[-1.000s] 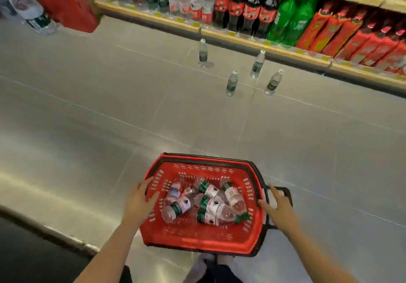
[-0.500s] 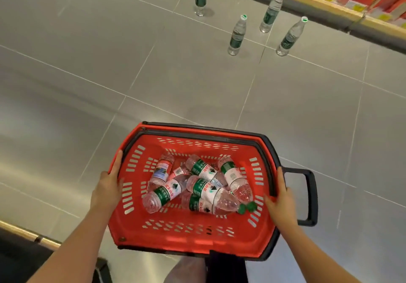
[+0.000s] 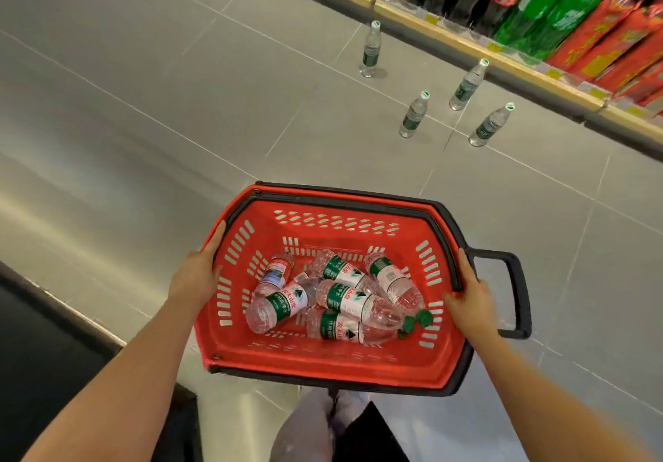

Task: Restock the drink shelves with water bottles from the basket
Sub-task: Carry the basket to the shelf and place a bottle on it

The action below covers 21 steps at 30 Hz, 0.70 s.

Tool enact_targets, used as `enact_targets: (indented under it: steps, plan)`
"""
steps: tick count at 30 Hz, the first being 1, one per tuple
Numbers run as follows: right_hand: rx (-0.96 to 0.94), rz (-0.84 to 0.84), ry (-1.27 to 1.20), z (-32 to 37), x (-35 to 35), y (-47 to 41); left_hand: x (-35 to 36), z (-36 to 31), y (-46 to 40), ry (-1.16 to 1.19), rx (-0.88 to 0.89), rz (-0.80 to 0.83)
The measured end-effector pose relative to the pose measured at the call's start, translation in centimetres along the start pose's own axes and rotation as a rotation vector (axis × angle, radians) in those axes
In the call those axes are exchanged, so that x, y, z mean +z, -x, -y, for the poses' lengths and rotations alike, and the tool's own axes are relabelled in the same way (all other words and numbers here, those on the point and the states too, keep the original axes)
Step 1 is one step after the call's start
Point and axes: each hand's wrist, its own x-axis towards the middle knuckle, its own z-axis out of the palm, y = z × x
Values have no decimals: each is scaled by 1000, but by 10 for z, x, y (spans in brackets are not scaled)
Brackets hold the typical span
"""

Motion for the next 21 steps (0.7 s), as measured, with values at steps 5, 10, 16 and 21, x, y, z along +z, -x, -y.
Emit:
enact_targets:
  steps: [5, 10, 16, 21]
  plan:
    - [-87, -11, 57, 69, -41, -29, -68, -11, -14, 4, -36, -41]
    - [-152, 6, 82, 154, -52, -72, -127, -7, -59, 86, -56, -46]
    - [-187, 44, 87, 263, -45, -139, -205, 11, -145, 144, -80, -22]
    - [-183, 64, 98, 357, -30, -197, -269, 22, -225, 169, -127, -23]
